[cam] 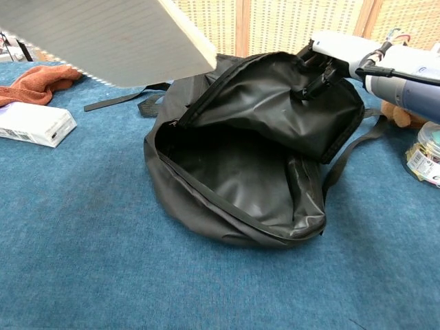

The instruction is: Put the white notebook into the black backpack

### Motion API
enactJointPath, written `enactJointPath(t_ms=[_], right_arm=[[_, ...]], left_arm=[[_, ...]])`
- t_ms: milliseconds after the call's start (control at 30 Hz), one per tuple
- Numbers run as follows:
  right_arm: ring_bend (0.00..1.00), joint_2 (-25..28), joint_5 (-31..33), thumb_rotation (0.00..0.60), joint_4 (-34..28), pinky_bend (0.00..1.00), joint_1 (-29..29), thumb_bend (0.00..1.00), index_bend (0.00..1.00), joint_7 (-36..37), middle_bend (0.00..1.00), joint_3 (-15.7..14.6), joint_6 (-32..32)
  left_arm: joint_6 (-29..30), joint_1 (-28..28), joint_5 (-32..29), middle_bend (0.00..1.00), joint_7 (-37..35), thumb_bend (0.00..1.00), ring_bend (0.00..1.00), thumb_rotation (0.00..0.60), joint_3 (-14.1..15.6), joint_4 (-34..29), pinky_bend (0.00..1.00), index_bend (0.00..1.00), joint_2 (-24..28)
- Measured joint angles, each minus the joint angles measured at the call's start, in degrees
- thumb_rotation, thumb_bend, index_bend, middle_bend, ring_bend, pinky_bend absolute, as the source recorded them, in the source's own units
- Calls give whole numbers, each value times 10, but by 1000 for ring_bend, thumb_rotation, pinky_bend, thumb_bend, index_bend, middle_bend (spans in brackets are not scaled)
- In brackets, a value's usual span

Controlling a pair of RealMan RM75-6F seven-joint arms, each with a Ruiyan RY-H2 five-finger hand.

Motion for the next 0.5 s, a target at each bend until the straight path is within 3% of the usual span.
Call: enactJointPath(t_ms=[300, 500], right_arm=[[618, 0, 9, 600, 7, 623, 3, 697, 611, 2, 616, -3, -1], [618, 1, 11, 600, 2, 623, 4, 697, 612, 3, 617, -5, -1]], left_arm=[[-6, 7, 36, 653, -31, 439, 612, 600, 17, -53, 690, 792, 15], [-20, 3, 44, 653, -30, 438, 613, 600, 13, -67, 690, 792, -9]])
